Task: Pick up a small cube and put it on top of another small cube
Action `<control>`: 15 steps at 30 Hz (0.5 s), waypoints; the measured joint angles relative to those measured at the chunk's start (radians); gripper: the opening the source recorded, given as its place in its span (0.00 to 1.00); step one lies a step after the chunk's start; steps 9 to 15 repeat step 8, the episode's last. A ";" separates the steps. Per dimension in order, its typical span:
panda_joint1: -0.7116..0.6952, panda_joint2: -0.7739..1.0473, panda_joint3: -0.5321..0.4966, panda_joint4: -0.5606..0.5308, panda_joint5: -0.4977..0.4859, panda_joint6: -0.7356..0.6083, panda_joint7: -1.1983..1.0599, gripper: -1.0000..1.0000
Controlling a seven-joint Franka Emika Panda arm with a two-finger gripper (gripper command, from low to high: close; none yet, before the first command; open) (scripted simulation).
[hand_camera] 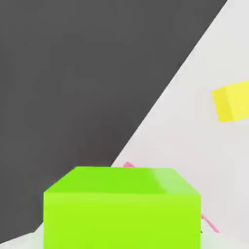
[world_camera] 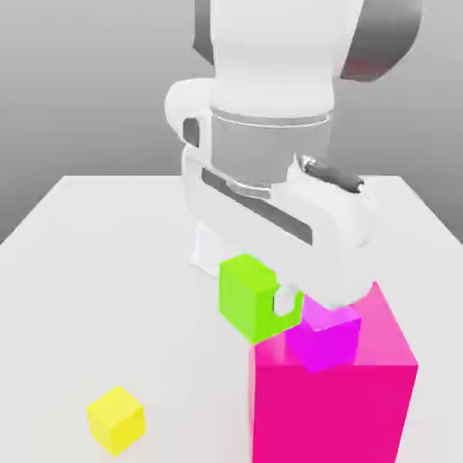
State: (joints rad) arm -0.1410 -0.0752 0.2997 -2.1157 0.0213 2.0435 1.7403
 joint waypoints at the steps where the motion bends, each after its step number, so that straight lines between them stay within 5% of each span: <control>1: 0.007 -0.006 0.000 -0.015 0.005 0.010 -0.009 0.00; 3: 0.009 0.011 0.002 -0.059 0.003 0.071 -0.011 0.00; 4: 0.010 0.025 0.003 -0.084 0.000 0.110 -0.009 1.00; 15: 0.010 0.025 0.003 -0.084 0.000 0.110 -0.009 1.00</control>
